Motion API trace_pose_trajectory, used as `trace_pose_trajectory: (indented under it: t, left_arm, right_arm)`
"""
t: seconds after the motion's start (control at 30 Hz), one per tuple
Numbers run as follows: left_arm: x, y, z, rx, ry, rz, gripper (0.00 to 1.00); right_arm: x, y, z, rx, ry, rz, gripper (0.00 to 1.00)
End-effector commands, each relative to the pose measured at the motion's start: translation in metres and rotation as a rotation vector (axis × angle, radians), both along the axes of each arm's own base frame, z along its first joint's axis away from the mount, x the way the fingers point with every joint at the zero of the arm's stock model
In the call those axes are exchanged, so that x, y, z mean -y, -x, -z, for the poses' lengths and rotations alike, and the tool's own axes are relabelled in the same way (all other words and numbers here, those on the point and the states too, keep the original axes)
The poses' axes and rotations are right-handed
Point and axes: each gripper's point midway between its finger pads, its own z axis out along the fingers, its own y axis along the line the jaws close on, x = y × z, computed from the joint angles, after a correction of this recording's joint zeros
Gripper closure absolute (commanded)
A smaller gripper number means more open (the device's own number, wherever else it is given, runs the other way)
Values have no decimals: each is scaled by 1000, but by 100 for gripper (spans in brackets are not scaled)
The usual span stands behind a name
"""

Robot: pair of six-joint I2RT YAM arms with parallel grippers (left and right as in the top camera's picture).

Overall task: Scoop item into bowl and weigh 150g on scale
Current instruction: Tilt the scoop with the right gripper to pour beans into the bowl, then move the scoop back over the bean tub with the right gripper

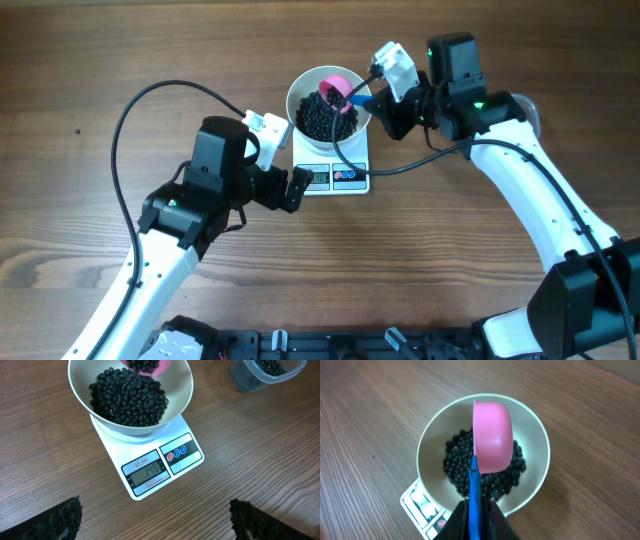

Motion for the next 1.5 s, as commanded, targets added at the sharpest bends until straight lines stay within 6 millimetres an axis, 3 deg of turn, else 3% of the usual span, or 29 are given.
trace_pose_trajectory:
  t: [0.0, 0.17, 0.23, 0.47, 0.63, 0.83, 1.13, 1.33, 1.47]
  left_arm:
    - [1, -3, -5, 24, -10, 13, 0]
    - [1, -3, -5, 24, -10, 13, 0]
    - [1, -3, -5, 23, -10, 13, 0]
    - [1, -3, -5, 24, -10, 13, 0]
    - [1, -3, -5, 23, -10, 13, 0]
    - [1, -3, -5, 24, -10, 13, 0]
    - [1, -3, -5, 24, -10, 13, 0]
    - [1, -3, -5, 24, -10, 13, 0]
    - [1, -3, -5, 24, -10, 14, 0]
  right_arm:
    - [-7, 0, -13, 35, -28, -24, 96]
    - [-10, -6, -21, 74, -48, -26, 96]
    - [-20, 3, -25, 78, -87, -110, 96]
    - [-12, -1, -19, 70, -43, -64, 96]
    - [-13, 1, -18, -39, -114, 35, 96]
    - [-13, 1, -18, -39, -113, 34, 96]
    - [-12, 1, -17, 128, 3, -134, 96]
    - [-13, 1, -18, -62, -129, 57, 96]
    - [-13, 0, -19, -272, -278, 273, 96]
